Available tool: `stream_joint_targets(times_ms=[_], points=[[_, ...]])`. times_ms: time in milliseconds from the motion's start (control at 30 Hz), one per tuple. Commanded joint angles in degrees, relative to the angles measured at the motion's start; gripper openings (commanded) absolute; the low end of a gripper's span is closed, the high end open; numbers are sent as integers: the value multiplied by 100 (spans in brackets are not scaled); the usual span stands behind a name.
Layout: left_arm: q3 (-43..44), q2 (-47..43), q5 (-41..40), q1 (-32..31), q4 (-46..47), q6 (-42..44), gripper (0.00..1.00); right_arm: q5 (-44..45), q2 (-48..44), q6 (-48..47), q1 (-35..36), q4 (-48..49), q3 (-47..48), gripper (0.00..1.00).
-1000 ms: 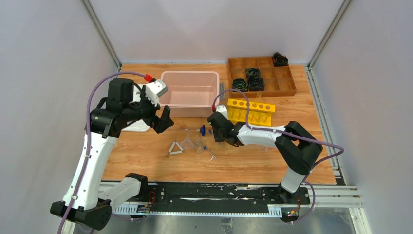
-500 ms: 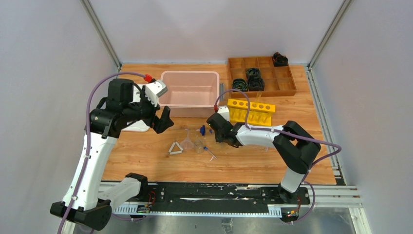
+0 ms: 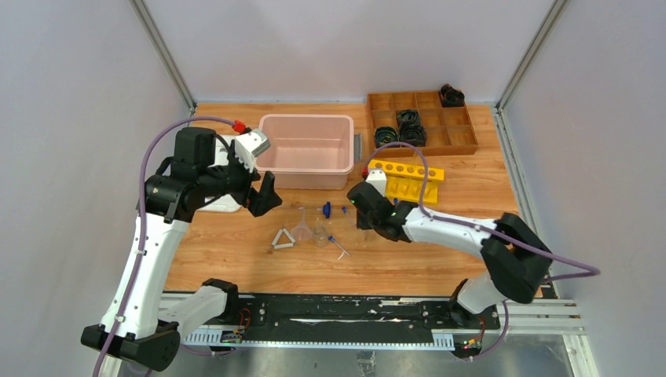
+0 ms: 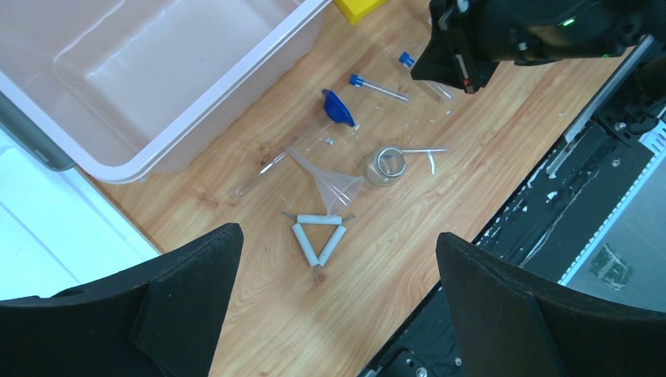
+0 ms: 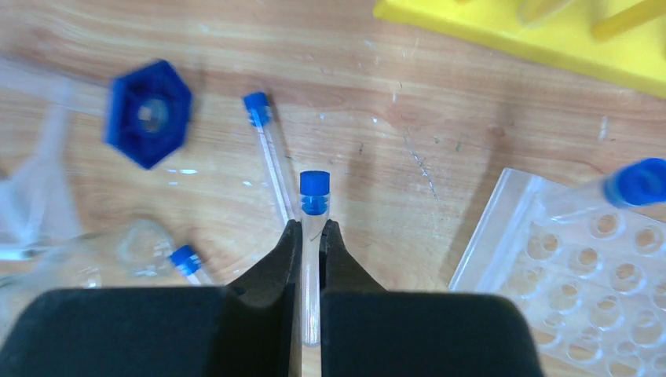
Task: Organize the chemistry lab equipment
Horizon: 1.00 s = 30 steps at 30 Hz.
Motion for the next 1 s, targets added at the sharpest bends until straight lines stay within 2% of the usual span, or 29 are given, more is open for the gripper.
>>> stream_joint_targets(times_ms=[0, 133, 400, 567, 867, 967], points=[[35, -13, 223, -26, -16, -234, 100, 40, -885, -101, 81, -222, 115, 0], [72, -43, 174, -13, -17, -433, 100, -118, -1468, -225, 81, -368, 374, 0], [47, 176, 134, 112, -11, -710, 100, -492, -1843, -186, 81, -453, 896, 0], [8, 373, 359, 124, -11, -836, 100, -931, -1797, -146, 97, -103, 1271, 0], [-325, 467, 1256, 119, 7, -710, 100, -1284, -1325, 141, 411, 674, 1833, 0], [-310, 474, 1318, 124, 371, -1060, 100, -1302, -1076, 311, 541, 928, 1941, 0]])
